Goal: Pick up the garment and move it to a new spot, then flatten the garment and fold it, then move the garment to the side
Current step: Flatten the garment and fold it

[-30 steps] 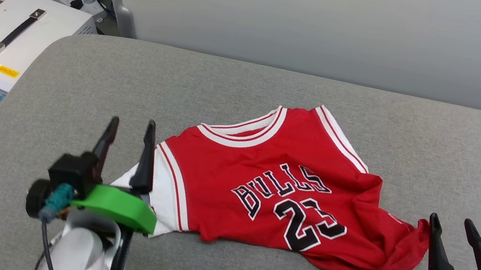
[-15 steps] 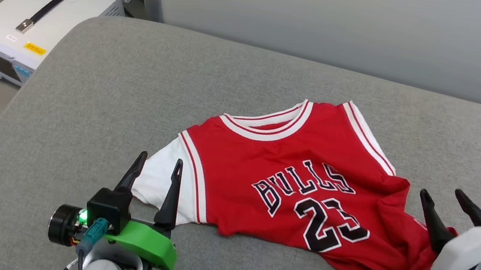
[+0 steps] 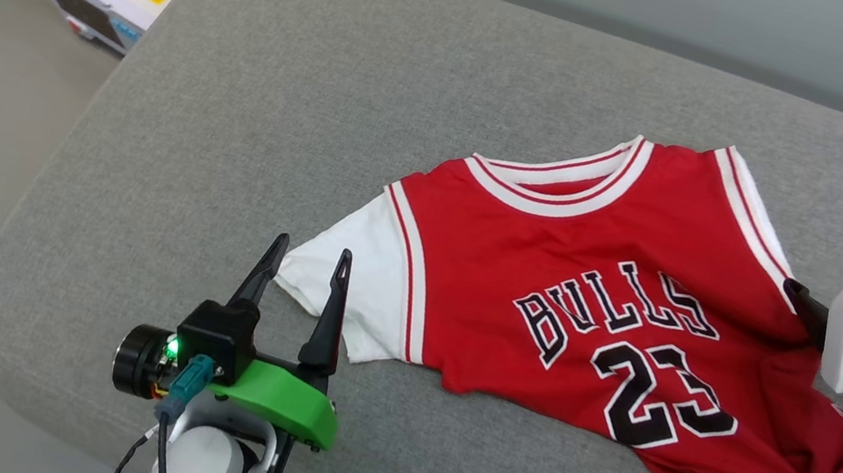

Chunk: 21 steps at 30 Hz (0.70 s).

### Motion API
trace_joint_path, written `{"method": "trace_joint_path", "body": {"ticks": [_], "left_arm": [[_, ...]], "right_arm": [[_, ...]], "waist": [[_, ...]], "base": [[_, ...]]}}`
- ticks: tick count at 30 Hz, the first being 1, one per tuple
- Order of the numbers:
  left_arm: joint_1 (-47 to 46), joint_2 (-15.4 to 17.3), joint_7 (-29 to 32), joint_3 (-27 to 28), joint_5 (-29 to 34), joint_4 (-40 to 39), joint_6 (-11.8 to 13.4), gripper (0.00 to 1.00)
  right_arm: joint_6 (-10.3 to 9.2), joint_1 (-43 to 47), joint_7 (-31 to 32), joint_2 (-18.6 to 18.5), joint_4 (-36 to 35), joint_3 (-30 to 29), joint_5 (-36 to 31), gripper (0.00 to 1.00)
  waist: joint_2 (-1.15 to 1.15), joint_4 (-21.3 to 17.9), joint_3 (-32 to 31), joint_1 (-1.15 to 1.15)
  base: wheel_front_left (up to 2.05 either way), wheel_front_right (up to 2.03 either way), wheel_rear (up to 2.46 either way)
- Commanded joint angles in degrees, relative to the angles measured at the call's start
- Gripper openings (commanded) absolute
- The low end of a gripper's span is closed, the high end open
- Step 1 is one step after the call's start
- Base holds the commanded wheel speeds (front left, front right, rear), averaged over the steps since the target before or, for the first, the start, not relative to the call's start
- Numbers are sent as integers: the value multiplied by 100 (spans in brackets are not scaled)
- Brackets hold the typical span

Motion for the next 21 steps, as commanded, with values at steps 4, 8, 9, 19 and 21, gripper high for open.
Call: {"method": "trace_joint_path", "body": {"ticks": [4,8,9,19,21], "left_arm": [[-154,-30,-33,-43,-61,-8,25,100],[-186,-33,-33,-114,-124,-29,66,100],[-188,-34,-34,-133,-142,-34,81,100],[-117,-35,-34,-174,-143,77,158,100],[-98,-35,-34,-143,-113,103,143,100]], "right_arm": [[3,-366,173,-34,566,167,97,100],[3,-466,125,-46,934,381,155,100],[3,-466,112,-43,1012,432,160,100],[3,-336,-637,-84,1367,764,308,0],[3,-301,-886,-143,1349,755,285,0]], "waist": [[0,450,418,0],[0,536,466,0],[0,544,466,0],[0,306,143,0],[0,202,24,0]], "base": [[0,0,0],[0,0,0],[0,0,0],[0,0,0],[0,0,0]]}}
